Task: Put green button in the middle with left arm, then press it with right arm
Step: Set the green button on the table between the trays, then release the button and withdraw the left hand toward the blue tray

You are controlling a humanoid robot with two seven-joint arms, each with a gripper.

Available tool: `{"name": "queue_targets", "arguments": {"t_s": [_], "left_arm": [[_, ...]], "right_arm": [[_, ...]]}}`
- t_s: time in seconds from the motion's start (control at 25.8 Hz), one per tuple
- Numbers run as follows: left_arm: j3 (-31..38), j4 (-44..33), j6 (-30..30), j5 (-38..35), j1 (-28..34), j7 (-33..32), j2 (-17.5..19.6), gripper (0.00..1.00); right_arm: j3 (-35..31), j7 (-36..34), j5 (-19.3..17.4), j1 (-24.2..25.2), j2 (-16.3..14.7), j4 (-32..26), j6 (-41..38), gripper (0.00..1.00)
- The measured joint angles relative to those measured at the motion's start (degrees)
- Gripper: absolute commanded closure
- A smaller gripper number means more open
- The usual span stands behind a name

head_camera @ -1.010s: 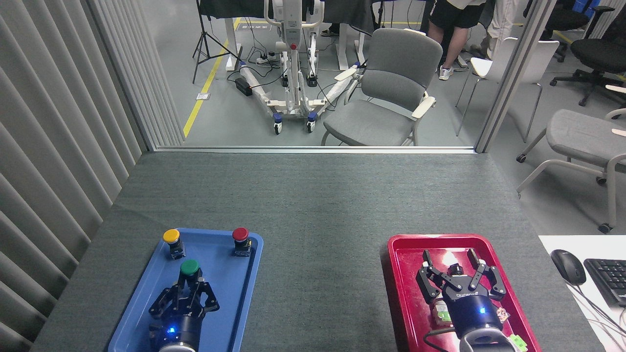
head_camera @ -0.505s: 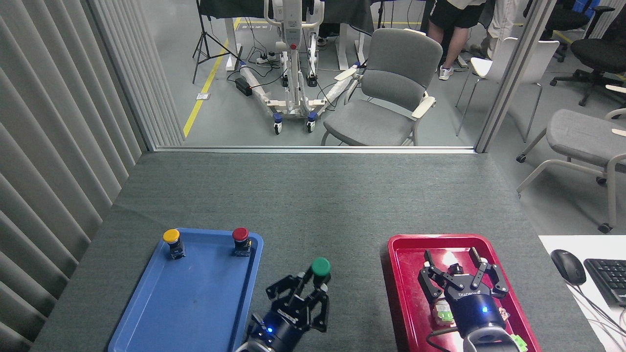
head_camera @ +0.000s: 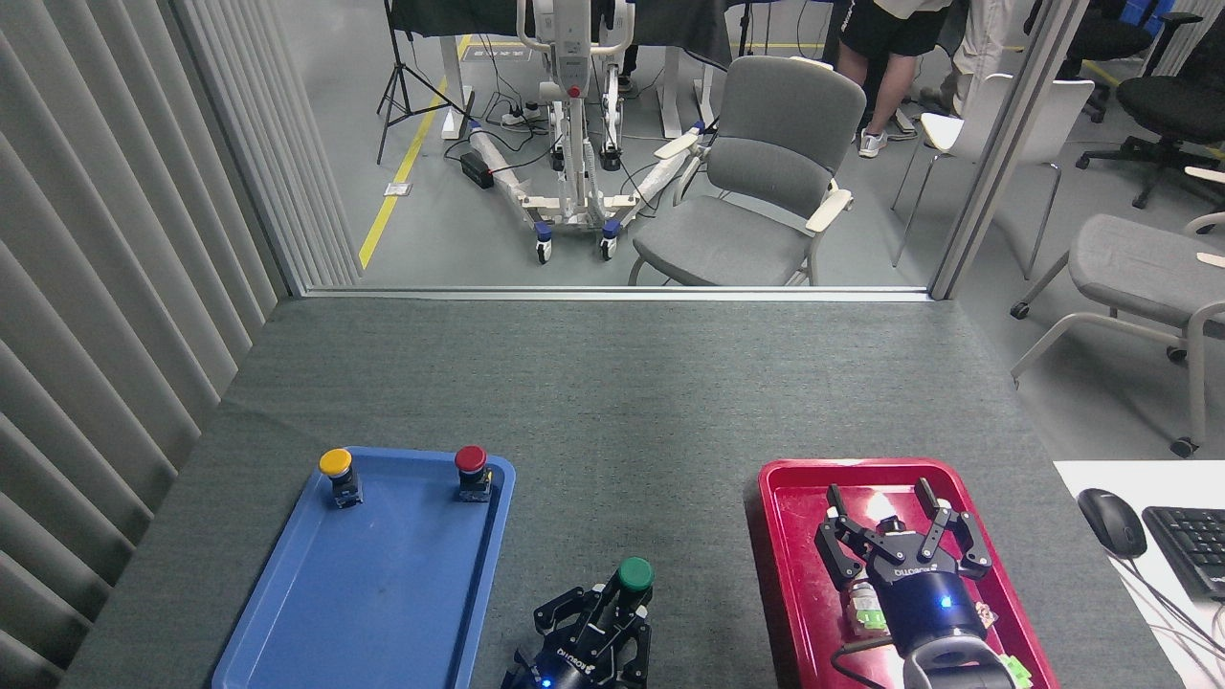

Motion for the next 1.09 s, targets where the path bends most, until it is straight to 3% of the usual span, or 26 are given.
{"name": "queue_targets", "arguments": {"t_s": [0.16, 0.27, 0.39, 0.47, 0.74, 1.09], "left_arm": [[0.6, -2.2, 0.8, 0.1, 0.8, -1.7, 0.1, 0.01], [1.2, -7.7, 0.9, 0.0, 2.7, -1.6, 0.4, 0.01], [2.7, -15.1, 0.8, 0.0, 5.9, -2.1, 0.9, 0.01], [4.4, -20.9, 0.9, 0.2, 9.1, -3.3, 1.6, 0.01], [22.5, -39.3, 3.0, 0.2, 20.7, -4.3, 4.2, 0.01], [40.5, -38.9, 2.3, 0.5, 22.5, -7.0, 3.8, 0.01]], "right_arm": [[0.1, -0.2, 0.3, 0.0, 1.3, 0.0, -1.0, 0.27], [0.2, -0.2, 1.6, -0.1, 2.5, 0.0, -1.4, 0.52], [1.2, -0.3, 2.5, -0.1, 3.4, 0.0, -1.6, 0.86], [2.5, -0.3, 2.8, -0.1, 3.7, 0.0, -1.9, 1.00], [10.7, -0.4, 3.4, -2.0, 5.4, 0.1, -1.3, 1.00], [21.1, 0.0, 5.6, -4.8, 7.7, 2.7, -0.9, 1.00]]}}
